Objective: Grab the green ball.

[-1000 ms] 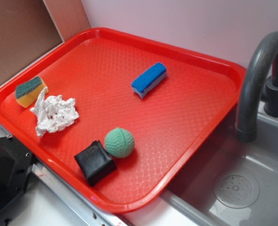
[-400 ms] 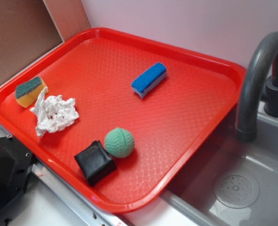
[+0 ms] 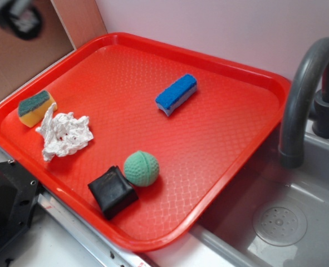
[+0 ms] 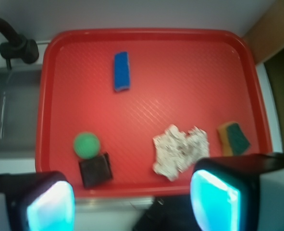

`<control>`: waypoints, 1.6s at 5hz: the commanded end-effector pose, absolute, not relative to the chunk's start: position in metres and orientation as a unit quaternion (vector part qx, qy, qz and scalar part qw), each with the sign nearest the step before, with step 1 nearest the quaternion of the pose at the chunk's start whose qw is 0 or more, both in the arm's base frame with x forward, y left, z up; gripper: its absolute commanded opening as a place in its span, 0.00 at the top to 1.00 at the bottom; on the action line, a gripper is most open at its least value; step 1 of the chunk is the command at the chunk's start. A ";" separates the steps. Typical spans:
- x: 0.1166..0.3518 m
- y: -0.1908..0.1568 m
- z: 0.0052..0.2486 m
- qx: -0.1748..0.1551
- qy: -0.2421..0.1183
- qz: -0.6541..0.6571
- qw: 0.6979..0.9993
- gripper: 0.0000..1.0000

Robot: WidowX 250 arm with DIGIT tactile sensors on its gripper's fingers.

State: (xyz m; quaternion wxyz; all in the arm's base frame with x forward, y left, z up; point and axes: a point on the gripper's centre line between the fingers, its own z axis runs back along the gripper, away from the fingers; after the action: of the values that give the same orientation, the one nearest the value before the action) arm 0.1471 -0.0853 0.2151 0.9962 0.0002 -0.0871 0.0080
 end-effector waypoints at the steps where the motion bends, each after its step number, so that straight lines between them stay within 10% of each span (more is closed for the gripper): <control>1: 0.189 -0.128 0.183 -0.022 -0.093 -0.073 0.993 0.00; 6: 0.198 -0.140 0.078 -0.093 0.025 -0.180 0.979 0.00; 8: 0.184 -0.141 0.052 -0.061 0.059 -0.200 0.976 0.00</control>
State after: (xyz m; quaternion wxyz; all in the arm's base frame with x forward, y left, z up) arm 0.1868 -0.1384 0.0462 0.9757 -0.0582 0.0688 -0.1996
